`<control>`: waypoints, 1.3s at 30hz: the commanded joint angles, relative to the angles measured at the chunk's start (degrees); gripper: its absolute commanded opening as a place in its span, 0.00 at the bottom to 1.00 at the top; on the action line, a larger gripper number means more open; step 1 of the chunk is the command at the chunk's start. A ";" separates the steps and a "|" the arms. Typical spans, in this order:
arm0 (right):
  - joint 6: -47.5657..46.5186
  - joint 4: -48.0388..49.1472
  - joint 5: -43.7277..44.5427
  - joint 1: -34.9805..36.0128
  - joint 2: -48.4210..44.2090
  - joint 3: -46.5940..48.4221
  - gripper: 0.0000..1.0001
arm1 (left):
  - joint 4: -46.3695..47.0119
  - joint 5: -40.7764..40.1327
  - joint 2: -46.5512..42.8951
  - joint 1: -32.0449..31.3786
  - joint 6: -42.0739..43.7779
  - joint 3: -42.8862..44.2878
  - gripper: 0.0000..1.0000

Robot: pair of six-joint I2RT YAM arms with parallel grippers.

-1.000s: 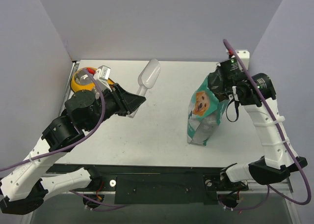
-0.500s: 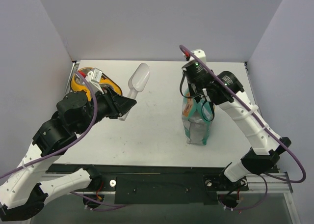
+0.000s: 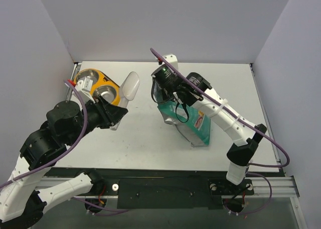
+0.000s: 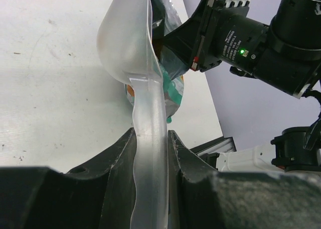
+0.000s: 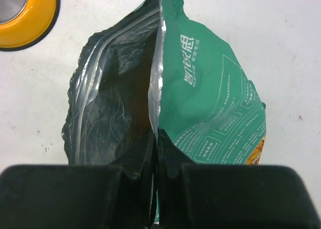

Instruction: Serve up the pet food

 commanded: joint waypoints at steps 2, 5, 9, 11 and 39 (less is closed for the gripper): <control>4.56 -5.25 10.91 -0.96 -5.05 -3.74 0.00 | 0.59 0.95 0.76 0.30 -1.24 1.68 0.00; 3.42 -3.78 8.91 -0.79 -7.94 -6.03 0.00 | 1.57 5.61 3.65 0.38 -0.54 2.98 0.00; 0.53 -0.79 3.20 -1.05 -10.32 -8.93 0.00 | 3.15 15.19 8.83 2.22 1.13 7.28 0.00; -1.58 0.88 1.52 -0.79 -11.46 -10.95 0.00 | 2.28 18.97 11.12 3.71 -0.18 8.79 0.00; -14.42 5.11 -1.93 8.35 -10.94 -10.51 0.00 | -3.26 51.41 14.30 21.48 -16.35 -1.04 0.00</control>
